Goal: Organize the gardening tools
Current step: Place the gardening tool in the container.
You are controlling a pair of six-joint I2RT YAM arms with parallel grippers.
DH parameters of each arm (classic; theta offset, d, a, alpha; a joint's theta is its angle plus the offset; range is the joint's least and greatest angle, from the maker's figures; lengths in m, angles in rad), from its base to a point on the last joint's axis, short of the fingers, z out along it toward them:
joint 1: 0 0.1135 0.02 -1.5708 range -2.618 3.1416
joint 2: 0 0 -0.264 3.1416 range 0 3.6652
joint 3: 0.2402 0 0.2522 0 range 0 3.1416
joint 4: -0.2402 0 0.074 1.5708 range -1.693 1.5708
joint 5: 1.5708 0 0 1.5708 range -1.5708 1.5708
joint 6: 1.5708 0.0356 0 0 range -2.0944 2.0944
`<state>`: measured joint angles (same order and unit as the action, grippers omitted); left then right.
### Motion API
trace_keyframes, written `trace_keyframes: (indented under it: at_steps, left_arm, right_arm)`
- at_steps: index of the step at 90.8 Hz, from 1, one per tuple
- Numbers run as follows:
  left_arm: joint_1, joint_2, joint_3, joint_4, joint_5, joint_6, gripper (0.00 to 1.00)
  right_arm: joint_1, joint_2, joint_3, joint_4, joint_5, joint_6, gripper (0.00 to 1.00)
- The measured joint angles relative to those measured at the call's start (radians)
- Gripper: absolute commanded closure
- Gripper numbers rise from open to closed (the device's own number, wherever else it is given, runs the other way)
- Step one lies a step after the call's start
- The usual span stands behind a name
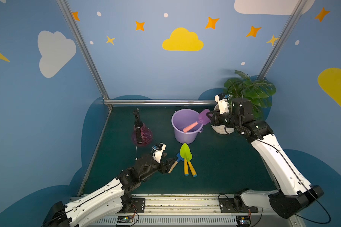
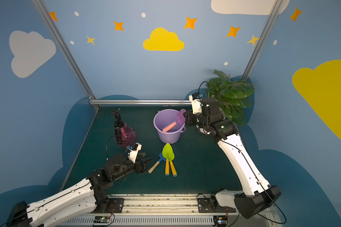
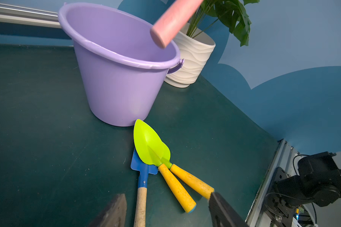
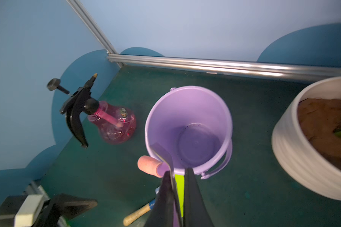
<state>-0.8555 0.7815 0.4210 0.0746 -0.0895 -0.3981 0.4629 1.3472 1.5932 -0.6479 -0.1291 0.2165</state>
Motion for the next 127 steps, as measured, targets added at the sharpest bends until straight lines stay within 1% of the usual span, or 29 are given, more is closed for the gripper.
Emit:
trace_keyframes:
  at_steps: [21,39,53,71,103,117,127]
  left_arm:
    - [0.000,0.028,0.000,-0.007,-0.001,-0.029,0.29]
    - [0.000,0.043,-0.005,-0.005,0.000,-0.051,0.29]
    - [0.000,0.057,-0.013,-0.004,0.000,-0.063,0.29]
    - [0.000,0.058,-0.021,0.002,0.003,-0.081,0.30]
    - [0.000,0.079,-0.023,0.009,0.003,-0.101,0.30]
    - [0.000,0.094,-0.023,0.010,0.003,-0.106,0.31]
    - [-0.005,0.098,-0.023,0.008,-0.001,-0.112,0.31]
  right_arm:
    - [0.071,0.168,0.181,-0.056,0.200,-0.087,1.00]
    - [0.112,0.339,0.304,-0.135,0.296,-0.163,1.00]
    - [0.129,0.456,0.338,-0.178,0.321,-0.192,1.00]
    - [0.135,0.560,0.338,-0.204,0.322,-0.197,1.00]
    - [0.137,0.642,0.372,-0.250,0.314,-0.194,1.00]
    - [0.140,0.642,0.373,-0.262,0.314,-0.193,0.84]
    - [0.143,0.642,0.374,-0.271,0.314,-0.191,0.68]
